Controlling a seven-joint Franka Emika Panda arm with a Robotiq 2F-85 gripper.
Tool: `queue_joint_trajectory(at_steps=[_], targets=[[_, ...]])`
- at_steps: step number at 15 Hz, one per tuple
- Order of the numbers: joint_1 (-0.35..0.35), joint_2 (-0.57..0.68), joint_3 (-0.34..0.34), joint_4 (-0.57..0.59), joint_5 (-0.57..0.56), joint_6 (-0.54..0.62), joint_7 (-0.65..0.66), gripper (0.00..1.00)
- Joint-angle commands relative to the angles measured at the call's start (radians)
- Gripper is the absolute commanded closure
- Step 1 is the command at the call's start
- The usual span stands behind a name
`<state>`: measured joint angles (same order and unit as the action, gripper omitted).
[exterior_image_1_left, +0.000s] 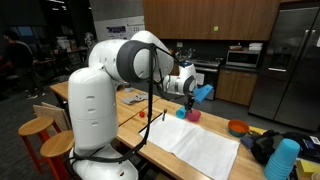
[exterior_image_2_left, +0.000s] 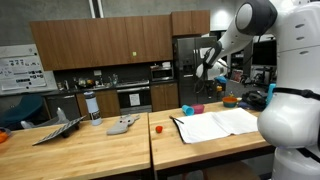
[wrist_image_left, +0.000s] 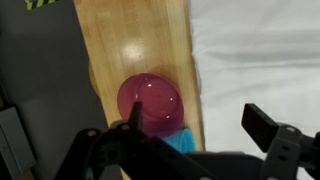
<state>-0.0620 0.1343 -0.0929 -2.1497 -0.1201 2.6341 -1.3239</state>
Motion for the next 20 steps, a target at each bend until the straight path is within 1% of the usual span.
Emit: queue_joint_trajectory(at_steps=[1, 5, 8, 9, 11, 14, 16, 20], targets=[[-0.019, 0.045, 0.024, 0.047, 0.013, 0.051, 0.051, 0.00], [-0.033, 0.092, 0.069, 0.092, 0.072, 0.017, -0.007, 0.00], [-0.059, 0.144, 0.120, 0.136, 0.148, -0.023, -0.107, 0.00], [-0.070, 0.156, 0.139, 0.151, 0.179, -0.054, -0.150, 0.00], [-0.085, 0.188, 0.155, 0.189, 0.201, -0.125, -0.208, 0.00], [-0.089, 0.225, 0.151, 0.241, 0.179, -0.216, -0.258, 0.00], [-0.088, 0.248, 0.139, 0.270, 0.149, -0.257, -0.291, 0.00], [-0.090, 0.282, 0.127, 0.323, 0.102, -0.295, -0.352, 0.00]])
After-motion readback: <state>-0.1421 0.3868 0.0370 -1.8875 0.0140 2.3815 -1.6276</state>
